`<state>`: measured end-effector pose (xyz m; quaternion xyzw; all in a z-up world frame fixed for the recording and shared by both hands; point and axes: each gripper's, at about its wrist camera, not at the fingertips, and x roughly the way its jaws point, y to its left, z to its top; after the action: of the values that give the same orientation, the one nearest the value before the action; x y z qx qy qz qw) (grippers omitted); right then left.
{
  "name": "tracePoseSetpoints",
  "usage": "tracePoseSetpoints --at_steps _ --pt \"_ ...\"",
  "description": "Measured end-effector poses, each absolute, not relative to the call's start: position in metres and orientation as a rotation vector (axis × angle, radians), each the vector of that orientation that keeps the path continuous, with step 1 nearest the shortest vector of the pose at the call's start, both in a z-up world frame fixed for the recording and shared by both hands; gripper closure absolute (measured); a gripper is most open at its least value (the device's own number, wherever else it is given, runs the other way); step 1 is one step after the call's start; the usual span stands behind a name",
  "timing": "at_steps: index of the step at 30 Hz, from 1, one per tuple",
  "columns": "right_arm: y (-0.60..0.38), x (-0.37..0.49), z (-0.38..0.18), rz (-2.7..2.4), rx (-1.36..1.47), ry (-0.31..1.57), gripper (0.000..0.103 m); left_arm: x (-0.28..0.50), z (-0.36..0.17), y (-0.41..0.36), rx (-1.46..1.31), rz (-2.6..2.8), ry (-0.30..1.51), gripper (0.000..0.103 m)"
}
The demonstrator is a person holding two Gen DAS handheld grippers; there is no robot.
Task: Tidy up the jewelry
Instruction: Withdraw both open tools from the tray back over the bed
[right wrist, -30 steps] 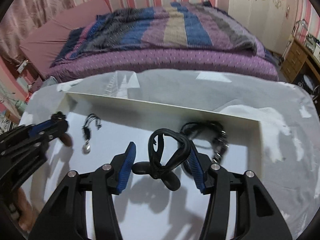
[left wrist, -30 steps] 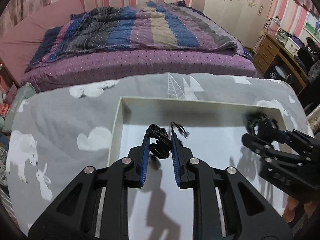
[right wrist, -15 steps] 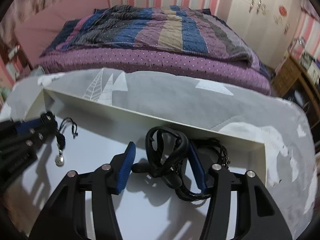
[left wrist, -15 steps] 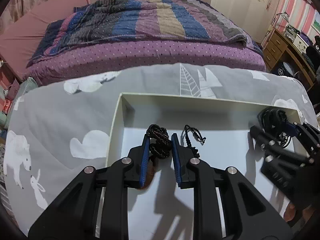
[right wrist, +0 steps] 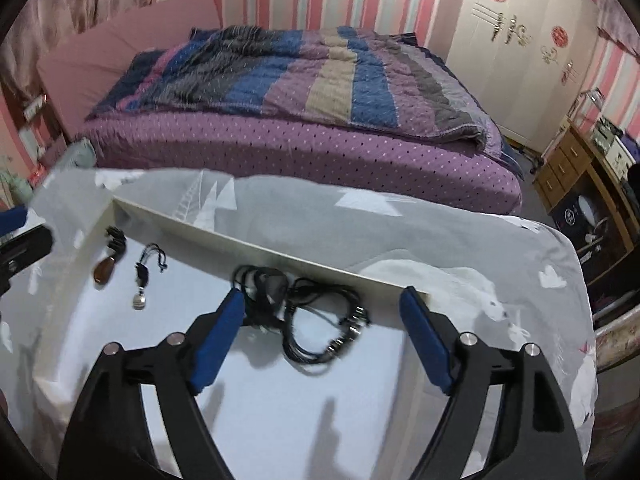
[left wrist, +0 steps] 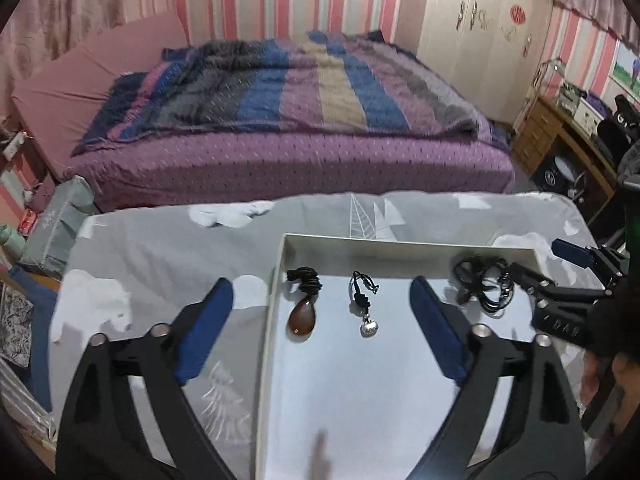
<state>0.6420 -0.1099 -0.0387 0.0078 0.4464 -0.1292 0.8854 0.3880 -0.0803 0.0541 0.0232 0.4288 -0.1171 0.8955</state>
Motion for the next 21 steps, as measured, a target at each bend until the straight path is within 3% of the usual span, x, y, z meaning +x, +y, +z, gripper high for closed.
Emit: tracePoseSetpoints --at_steps 6,21 --pt "-0.125 0.594 -0.026 -0.268 0.078 0.907 0.017 0.345 0.069 -0.056 0.031 -0.232 0.866 0.004" --pt "-0.155 0.481 -0.028 -0.281 0.142 0.890 0.011 0.252 0.040 -0.029 0.060 -0.214 0.911 0.003"
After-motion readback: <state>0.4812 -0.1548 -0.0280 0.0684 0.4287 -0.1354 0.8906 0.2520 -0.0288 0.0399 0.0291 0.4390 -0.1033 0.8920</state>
